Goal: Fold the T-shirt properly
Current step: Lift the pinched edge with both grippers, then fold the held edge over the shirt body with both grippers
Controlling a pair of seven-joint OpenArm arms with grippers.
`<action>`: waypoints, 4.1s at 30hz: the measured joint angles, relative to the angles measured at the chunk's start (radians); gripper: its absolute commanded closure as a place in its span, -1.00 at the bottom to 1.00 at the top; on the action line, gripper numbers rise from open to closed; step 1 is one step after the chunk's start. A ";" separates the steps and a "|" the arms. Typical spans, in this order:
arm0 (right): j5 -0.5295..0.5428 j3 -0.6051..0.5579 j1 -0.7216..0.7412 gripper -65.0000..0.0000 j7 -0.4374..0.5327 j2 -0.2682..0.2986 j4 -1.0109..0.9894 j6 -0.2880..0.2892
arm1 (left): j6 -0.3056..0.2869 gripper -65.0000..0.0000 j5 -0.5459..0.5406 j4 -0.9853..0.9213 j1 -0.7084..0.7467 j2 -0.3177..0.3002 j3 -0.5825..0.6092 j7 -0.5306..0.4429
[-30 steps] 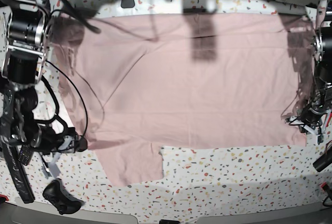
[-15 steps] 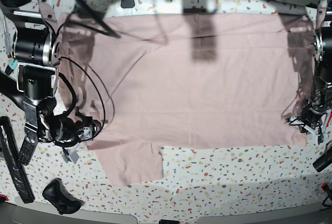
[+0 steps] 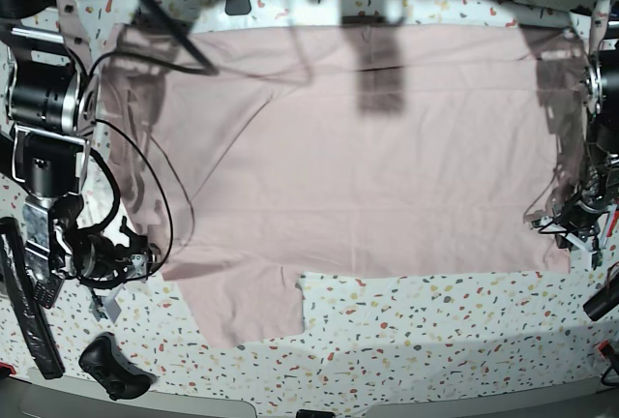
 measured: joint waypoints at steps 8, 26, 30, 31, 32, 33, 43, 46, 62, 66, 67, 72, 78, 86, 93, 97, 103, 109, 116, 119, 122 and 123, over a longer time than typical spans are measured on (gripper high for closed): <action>-0.001 0.000 -0.057 -0.05 0.008 0.000 0.000 0.000 | 0.000 1.00 0.000 0.000 0.010 0.000 0.000 -0.011; 0.000 0.000 -0.174 1.00 0.142 0.006 0.132 0.119 | -0.055 1.00 -0.066 0.163 0.065 -0.010 -0.006 -0.011; 0.002 -0.001 -0.241 1.00 0.129 0.006 0.316 0.129 | -0.058 1.00 -0.097 0.352 0.158 -0.035 -0.058 0.051; 0.008 -0.001 -0.267 1.00 0.129 0.005 0.367 0.128 | -0.058 1.00 -0.106 0.401 0.188 -0.040 -0.082 0.061; 0.026 -0.002 -0.297 1.00 0.124 0.006 0.420 0.128 | -0.057 1.00 -0.105 0.452 0.223 -0.045 -0.111 0.072; 0.034 -0.002 -0.328 1.00 0.120 0.006 0.472 0.130 | -0.061 1.00 -0.104 0.499 0.257 -0.049 -0.144 0.084; 0.059 0.083 -0.597 1.00 0.088 0.005 0.853 0.130 | -0.121 1.00 -0.158 0.844 0.549 -0.050 -0.364 0.160; 0.114 0.158 -0.679 1.00 0.081 0.005 0.923 0.129 | -0.133 1.00 -0.159 0.910 0.617 -0.049 -0.376 0.184; 0.248 0.494 -1.038 1.00 0.076 0.003 1.209 0.130 | -0.136 1.00 -0.217 1.147 0.853 -0.048 -0.484 0.270; 0.293 0.539 -1.090 1.00 0.053 0.006 1.260 0.127 | -0.215 1.00 -0.229 1.147 0.856 -0.050 -0.520 0.332; 0.293 0.540 -1.104 1.00 0.046 0.006 1.268 0.127 | -0.216 1.00 -0.237 1.147 0.857 -0.050 -0.520 0.347; 0.293 0.539 -1.173 1.00 0.035 0.005 1.283 0.130 | -0.216 1.00 -0.239 1.147 0.867 -0.055 -0.520 0.372; 0.294 0.539 -1.196 1.00 0.035 0.006 1.284 0.129 | -0.219 1.00 -0.258 1.147 0.908 -0.080 -0.520 0.371; 0.345 0.466 -1.042 0.00 -0.023 0.006 1.266 0.129 | -0.219 1.00 -0.263 1.147 0.902 -0.069 -0.520 0.333; 0.346 0.263 -0.777 0.00 -0.238 0.004 1.091 0.090 | -0.219 1.00 -0.263 1.148 0.902 -0.069 -0.520 0.332; 0.330 0.188 -0.681 0.00 -0.255 0.006 0.929 0.068 | -0.219 1.00 -0.262 1.148 0.902 -0.069 -0.520 0.332; 0.314 0.121 -0.575 0.00 -0.287 0.006 0.724 0.064 | -0.219 1.00 -0.263 1.148 0.902 -0.069 -0.520 0.332; 0.373 0.052 -0.534 0.14 -0.339 0.005 0.714 0.065 | -0.219 1.00 -0.262 1.148 0.902 -0.069 -0.520 0.332; 0.368 0.048 -0.537 0.91 -0.358 0.003 0.714 0.065 | -0.219 1.00 -0.262 1.148 0.902 -0.069 -0.520 0.332; 0.369 0.048 -0.536 1.00 -0.357 0.004 0.715 0.065 | -0.219 1.00 -0.262 1.148 0.902 -0.069 -0.520 0.332; 0.368 0.048 -0.543 1.00 -0.359 0.003 0.750 0.089 | -0.219 1.00 -0.263 1.148 0.902 -0.069 -0.520 0.332; 0.368 0.052 -0.549 1.00 -0.358 0.003 0.779 0.095 | -0.219 1.00 -0.278 1.148 0.902 -0.069 -0.520 0.333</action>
